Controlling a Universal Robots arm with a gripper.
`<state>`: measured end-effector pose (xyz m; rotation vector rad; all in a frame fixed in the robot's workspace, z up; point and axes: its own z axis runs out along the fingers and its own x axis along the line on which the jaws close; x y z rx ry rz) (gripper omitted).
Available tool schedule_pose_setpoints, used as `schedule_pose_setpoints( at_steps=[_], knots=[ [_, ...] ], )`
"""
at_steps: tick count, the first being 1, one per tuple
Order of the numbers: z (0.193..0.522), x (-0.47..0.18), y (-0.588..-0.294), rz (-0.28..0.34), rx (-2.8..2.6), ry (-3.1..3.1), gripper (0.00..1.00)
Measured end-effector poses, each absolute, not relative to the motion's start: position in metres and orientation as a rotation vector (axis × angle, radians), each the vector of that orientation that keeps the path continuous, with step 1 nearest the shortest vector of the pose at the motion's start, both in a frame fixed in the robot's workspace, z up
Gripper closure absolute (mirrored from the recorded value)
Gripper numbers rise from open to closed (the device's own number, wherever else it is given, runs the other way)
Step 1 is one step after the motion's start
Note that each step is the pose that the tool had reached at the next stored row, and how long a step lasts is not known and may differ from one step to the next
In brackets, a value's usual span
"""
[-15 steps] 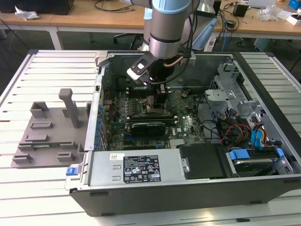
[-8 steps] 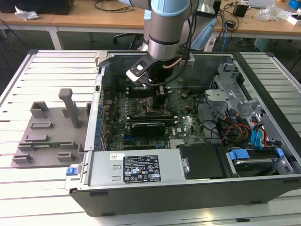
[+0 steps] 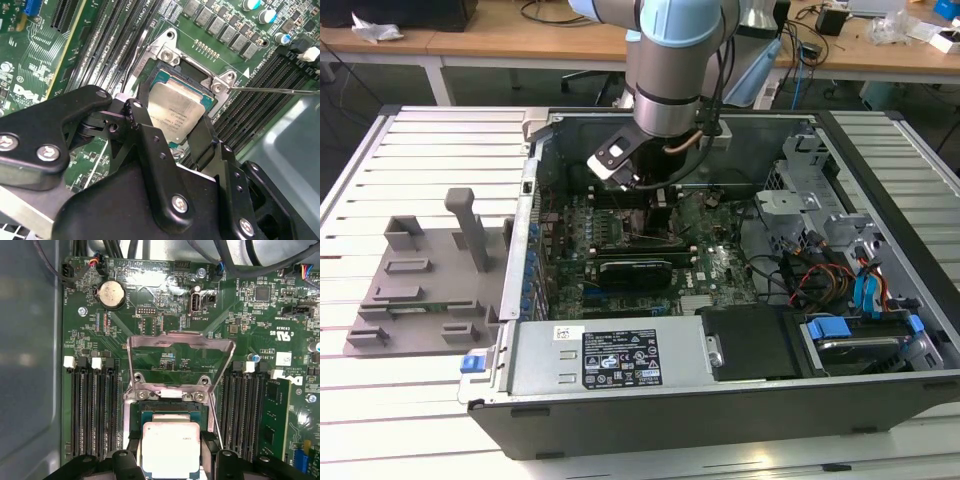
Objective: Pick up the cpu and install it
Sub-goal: 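Place the cpu into insertion slot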
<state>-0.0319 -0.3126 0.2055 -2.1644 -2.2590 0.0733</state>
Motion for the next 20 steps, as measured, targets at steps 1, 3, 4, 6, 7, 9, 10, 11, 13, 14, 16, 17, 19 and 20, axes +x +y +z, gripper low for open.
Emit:
schedule_pose_setpoints(
  at_steps=[1, 3, 4, 6, 7, 9, 10, 11, 13, 14, 16, 17, 19, 20],
  knots=[
    [0.2042, -0.0319, -0.3128, 0.073, -2.165, -2.259, 0.45],
    [0.2025, -0.0318, -0.3129, 0.073, -2.166, -2.258, 0.45],
    [0.2013, -0.0319, -0.3129, 0.073, -2.167, -2.256, 0.45],
    [0.2, -0.0318, -0.313, 0.073, -2.168, -2.255, 0.45],
    [0.1995, -0.0317, -0.313, 0.073, -2.169, -2.254, 0.45],
    [0.1978, -0.0317, -0.313, 0.073, -2.176, -2.248, 0.45],
    [0.1975, -0.0317, -0.3131, 0.073, -2.178, -2.245, 0.45],
    [0.1973, -0.0315, -0.3131, 0.074, -2.18, -2.244, 0.45],
    [0.1967, -0.0307, -0.3131, 0.074, -2.181, -2.242, 0.45],
    [0.1963, -0.0299, -0.3131, 0.074, -2.182, -2.242, 0.45],
    [0.1961, -0.0298, -0.313, 0.073, -2.182, -2.242, 0.45],
    [0.1961, -0.0297, -0.3131, 0.073, -2.182, -2.242, 0.45],
    [0.196, -0.0297, -0.3131, 0.073, -2.182, -2.242, 0.45],
    [0.196, -0.0296, -0.313, 0.073, -2.182, -2.242, 0.45]
  ],
)
